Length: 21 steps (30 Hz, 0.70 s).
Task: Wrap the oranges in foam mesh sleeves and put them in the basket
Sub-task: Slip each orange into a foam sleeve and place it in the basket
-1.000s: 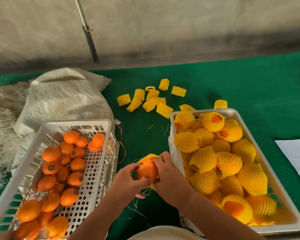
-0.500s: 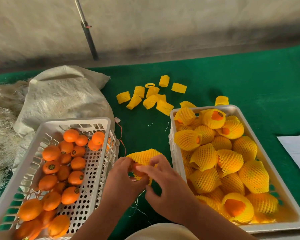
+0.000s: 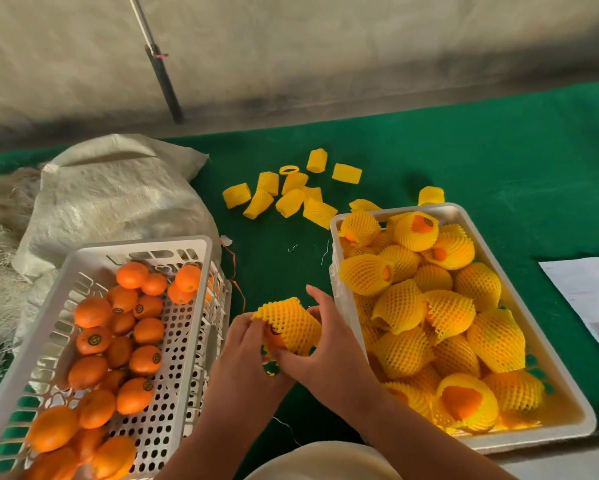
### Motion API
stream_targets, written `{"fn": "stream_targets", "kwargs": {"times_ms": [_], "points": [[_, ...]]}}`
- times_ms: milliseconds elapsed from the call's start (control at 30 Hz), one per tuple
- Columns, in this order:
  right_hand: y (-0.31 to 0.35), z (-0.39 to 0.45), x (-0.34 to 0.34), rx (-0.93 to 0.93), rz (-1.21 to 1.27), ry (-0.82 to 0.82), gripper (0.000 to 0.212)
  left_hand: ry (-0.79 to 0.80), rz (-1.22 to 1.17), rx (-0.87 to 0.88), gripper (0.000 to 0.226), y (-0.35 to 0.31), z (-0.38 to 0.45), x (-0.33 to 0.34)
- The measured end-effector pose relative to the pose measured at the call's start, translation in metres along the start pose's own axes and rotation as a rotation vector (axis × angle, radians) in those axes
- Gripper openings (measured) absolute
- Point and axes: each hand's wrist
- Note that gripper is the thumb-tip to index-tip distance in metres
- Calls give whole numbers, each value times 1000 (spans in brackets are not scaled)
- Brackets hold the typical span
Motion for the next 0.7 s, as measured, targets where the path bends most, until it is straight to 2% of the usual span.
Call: {"fn": "stream_targets", "kwargs": {"times_ms": [100,233,333,400,467,500,533,567,600,633,700], "points": [[0,-1,7,30,-6,-99,99,-50,57,34,56,-6,-8,5],[-1,0,7,28,-43,-119,98,-37,68,61,66,-11,-16,7],[-4,-2,-3,-24,-68,-112,95,-47,10,124,50,-7,-24,-3],[-7,-4,-11,-70,-98,-103,91,-75,-142,102,33,-1,-26,-9],[-9,-5,-19,-125,-140,-79,87,-67,-473,-100,34,0,-17,-14],[-10,-7,-21,-146,-164,-57,86,33,-716,-281,42,-2,-9,-14],[-10,-9,-21,-160,-184,-30,86,211,-926,-448,45,-2,0,-13],[-10,-11,-22,-169,-192,-1,86,387,-1048,-531,43,-1,7,-11],[-10,-13,-22,-176,-190,28,87,526,-1112,-532,39,-1,11,-8],[-10,-16,-23,-181,-184,53,88,577,-1137,-508,40,0,14,-4],[-12,-22,-29,-180,-176,85,94,576,-1168,-457,52,0,15,3]]}}
Point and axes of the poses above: each hand's wrist, its own z-axis towards the middle knuckle, its own x-axis out of the palm, y = z × x, and after that the axes turned 4 degrees about y, right-handed
